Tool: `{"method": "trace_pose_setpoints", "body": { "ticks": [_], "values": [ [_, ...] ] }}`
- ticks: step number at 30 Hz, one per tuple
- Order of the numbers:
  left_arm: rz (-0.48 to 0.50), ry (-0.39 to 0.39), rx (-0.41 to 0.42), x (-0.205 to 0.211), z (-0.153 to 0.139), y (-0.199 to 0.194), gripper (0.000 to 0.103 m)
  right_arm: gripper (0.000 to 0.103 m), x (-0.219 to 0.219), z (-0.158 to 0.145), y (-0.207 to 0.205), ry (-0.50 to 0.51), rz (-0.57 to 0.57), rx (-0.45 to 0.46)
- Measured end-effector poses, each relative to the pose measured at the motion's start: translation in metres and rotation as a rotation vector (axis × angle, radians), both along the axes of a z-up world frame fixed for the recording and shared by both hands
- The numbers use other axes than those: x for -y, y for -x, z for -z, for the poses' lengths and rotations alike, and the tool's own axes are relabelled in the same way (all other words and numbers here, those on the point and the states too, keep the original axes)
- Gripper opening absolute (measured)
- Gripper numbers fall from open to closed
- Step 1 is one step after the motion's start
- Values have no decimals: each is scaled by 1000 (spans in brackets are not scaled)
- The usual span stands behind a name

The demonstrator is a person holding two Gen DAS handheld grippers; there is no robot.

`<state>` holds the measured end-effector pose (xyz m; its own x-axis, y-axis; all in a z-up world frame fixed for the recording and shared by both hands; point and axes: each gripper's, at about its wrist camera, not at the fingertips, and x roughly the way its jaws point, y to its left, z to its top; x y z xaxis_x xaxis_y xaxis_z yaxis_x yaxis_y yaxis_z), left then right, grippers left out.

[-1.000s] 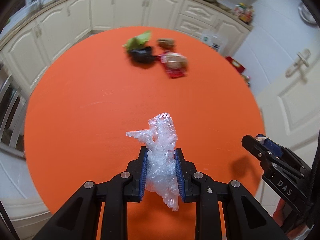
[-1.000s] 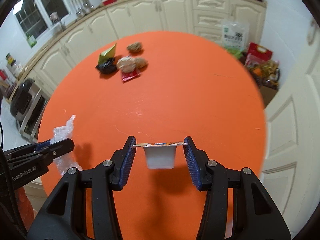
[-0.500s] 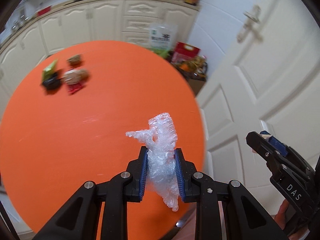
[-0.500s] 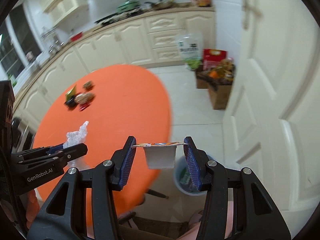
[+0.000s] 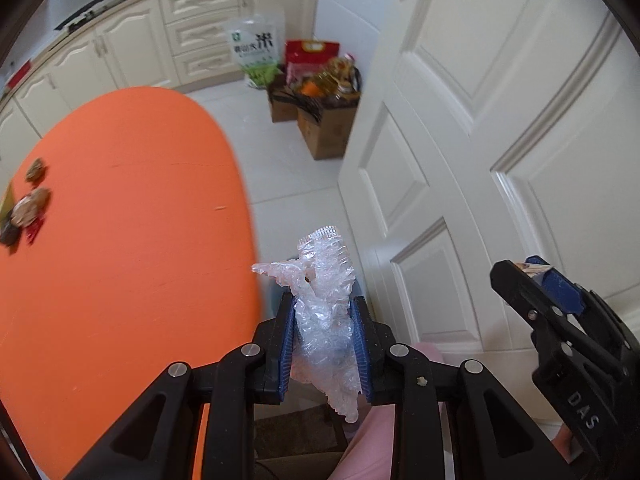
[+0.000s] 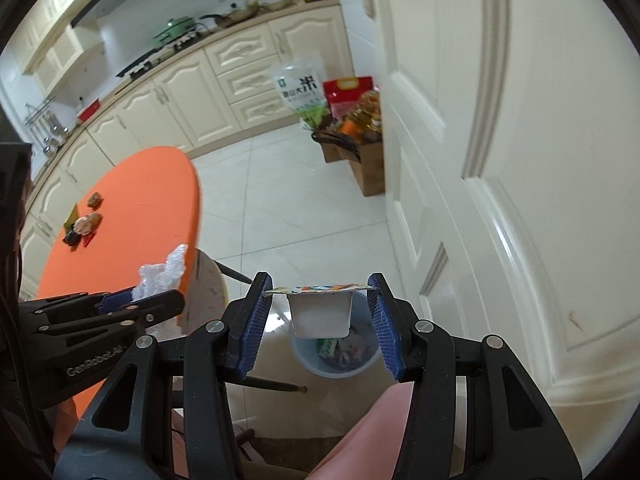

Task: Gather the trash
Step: 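Open the left tool over the wastebasket while the right tool releases the cup into it, then move both tools back to the table toward the crumpled paper and black bag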

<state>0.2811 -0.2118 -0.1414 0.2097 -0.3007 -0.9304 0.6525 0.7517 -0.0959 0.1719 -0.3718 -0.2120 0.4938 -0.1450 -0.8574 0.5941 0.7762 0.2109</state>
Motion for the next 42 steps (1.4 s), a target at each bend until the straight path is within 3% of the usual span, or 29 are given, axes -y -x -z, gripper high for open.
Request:
{"method": "trace_pose_setpoints", "body": {
  "ticks": [2, 6, 13, 20, 24, 27, 32, 42],
  "values": [
    [14, -23, -5, 18, 8, -5, 26, 46, 9, 4, 6, -3, 19, -5],
    [18, -106, -10, 47, 24, -17, 48, 46, 22, 12, 9, -9, 44, -25],
    [14, -125, -6, 79, 37, -20, 53, 47, 29, 26, 7, -46, 42, -49],
    [-31, -116, 34, 55, 28, -19, 53, 47, 17, 32, -10, -77, -6, -46],
    [-88, -99, 76, 34, 19, -17, 60, 47, 8, 31, -21, -92, -36, -38],
    [-121, -89, 84, 22, 17, -17, 60, 49, 4, 31, -29, -137, -56, -36],
    [-158, -80, 90, 7, 16, -13, 61, 54, -5, 26, -38, -102, -64, -42],
    [-156, -76, 60, -16, 10, -12, 61, 54, -23, 11, -44, -56, -71, -62]
  ]
}}
